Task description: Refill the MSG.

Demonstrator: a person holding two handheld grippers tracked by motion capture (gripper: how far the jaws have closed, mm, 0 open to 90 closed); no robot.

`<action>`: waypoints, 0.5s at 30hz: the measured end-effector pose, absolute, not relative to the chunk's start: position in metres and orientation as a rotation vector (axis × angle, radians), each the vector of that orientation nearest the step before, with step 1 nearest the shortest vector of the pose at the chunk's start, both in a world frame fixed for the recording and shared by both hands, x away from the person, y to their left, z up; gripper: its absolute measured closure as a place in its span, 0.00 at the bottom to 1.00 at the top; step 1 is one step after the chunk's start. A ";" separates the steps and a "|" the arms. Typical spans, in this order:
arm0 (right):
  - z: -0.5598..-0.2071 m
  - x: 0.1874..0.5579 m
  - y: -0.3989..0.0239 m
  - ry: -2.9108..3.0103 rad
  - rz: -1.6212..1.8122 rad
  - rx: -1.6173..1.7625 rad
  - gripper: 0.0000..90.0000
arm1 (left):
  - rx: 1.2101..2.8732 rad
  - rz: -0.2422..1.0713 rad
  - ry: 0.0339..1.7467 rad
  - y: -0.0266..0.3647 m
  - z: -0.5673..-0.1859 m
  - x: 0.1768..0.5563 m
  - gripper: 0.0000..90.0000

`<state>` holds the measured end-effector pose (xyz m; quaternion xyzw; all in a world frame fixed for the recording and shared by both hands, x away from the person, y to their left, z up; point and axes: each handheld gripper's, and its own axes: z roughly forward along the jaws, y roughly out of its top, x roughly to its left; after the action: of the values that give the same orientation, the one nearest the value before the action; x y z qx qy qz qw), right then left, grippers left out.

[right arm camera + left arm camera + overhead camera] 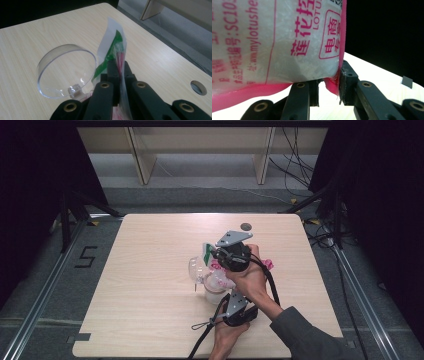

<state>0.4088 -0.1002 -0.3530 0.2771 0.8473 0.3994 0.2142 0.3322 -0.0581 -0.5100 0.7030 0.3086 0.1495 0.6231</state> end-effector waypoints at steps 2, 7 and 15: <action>-0.353 0.409 -0.100 2.348 1.107 0.770 1.00 | 1.612 0.343 0.708 -0.058 -0.510 0.332 0.81; -0.353 0.408 -0.099 2.343 1.103 0.778 1.00 | 1.609 0.340 0.707 -0.058 -0.509 0.332 0.81; -0.353 0.408 -0.099 2.340 1.107 0.784 1.00 | 1.614 0.352 0.702 -0.058 -0.509 0.331 0.81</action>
<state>0.4083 -0.0989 -0.3532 0.2829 0.8446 0.3995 0.2170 0.3305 -0.0583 -0.5089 0.7030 0.3056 0.1532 0.6237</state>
